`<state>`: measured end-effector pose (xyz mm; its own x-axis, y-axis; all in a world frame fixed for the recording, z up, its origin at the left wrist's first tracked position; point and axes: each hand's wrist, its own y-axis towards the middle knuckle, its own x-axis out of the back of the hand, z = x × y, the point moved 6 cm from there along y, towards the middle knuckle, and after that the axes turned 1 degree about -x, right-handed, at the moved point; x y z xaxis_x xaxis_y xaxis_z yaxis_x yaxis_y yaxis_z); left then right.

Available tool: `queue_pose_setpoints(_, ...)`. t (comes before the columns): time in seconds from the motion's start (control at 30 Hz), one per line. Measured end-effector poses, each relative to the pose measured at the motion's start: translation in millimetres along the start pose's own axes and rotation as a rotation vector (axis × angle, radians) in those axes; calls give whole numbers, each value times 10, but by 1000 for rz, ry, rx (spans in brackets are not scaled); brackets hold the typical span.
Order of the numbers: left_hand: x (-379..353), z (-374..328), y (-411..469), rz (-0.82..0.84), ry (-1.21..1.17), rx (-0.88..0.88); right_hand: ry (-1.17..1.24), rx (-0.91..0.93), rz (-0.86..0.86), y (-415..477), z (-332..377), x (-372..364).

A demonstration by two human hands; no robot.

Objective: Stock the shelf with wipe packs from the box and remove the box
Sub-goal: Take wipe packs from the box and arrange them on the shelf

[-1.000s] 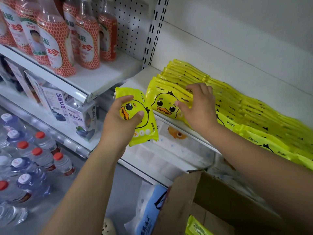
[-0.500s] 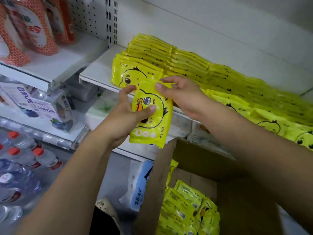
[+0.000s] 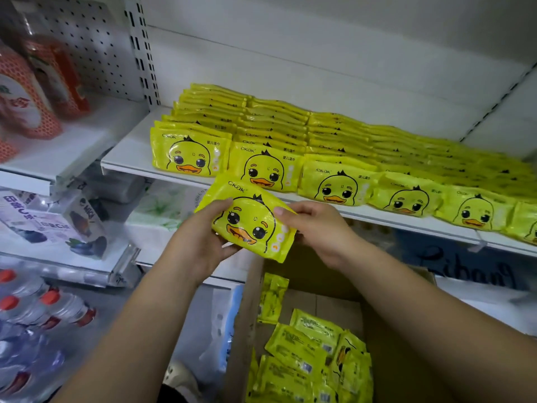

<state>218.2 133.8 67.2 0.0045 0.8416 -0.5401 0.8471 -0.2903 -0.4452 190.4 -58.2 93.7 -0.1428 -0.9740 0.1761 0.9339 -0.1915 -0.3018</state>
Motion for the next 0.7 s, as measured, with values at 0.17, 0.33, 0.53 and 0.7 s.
queue_pose_setpoints(0.17,-49,-180,-34,-12,92,-72,90,57,-47,-24,211,152)
queue_pose_setpoints(0.33,-202,-243,32,-1,111,-102,263,-30,-214,43,228,247)
queue_pose_setpoints(0.53,-317,-414,87,-23,48,-151,271,55,-342,99,369,328)
queue_pose_setpoints(0.7,-322,-524,126,-20,-129,-144,177,141,-390,129,632,337)
